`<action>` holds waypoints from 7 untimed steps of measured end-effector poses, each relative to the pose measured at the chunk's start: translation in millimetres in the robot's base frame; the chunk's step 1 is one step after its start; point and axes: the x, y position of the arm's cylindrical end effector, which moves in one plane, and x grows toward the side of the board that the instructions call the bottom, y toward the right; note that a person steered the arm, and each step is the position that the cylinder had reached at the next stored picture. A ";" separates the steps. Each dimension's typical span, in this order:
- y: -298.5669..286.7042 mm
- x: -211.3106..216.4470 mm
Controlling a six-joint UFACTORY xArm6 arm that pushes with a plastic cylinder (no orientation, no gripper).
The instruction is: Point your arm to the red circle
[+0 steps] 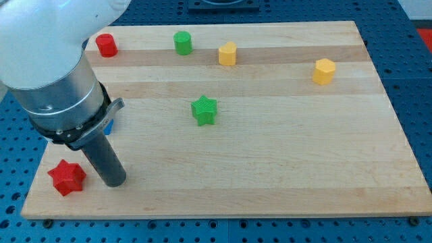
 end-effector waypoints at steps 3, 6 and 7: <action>86.6 -37.8; 85.2 -180.5; 74.7 -213.4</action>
